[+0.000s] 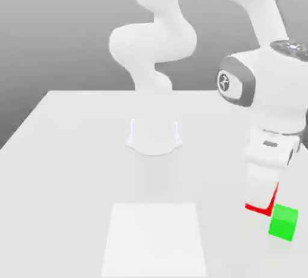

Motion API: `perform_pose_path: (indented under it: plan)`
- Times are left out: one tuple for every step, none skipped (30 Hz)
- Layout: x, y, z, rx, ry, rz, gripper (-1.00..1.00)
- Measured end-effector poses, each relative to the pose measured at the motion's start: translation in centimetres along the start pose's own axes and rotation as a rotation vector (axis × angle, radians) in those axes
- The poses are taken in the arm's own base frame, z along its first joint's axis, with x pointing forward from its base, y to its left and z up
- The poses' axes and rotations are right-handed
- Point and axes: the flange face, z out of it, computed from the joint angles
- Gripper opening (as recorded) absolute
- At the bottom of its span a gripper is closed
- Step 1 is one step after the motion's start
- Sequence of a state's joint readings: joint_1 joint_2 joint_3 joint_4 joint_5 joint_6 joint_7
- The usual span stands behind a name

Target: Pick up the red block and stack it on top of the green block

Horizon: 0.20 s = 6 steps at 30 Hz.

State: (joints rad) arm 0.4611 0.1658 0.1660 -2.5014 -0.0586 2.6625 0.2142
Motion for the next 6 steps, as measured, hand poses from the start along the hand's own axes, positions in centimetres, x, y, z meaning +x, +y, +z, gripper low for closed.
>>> perform_pose_path:
  plan:
    - [0.0,-0.6,1.1,0.0,0.0,-0.015,-1.0]
    - [0.0,-0.9,2.4,0.0,0.001,-0.023,-1.0]
    - [0.0,-1.1,3.4,0.0,0.001,-0.027,1.0]
    - [0.0,-1.1,3.4,0.0,0.001,-0.027,1.0]
    - [0.0,-1.1,3.4,0.0,0.001,-0.027,1.0]
    - [0.0,-1.1,3.4,0.0,0.001,-0.027,1.0]
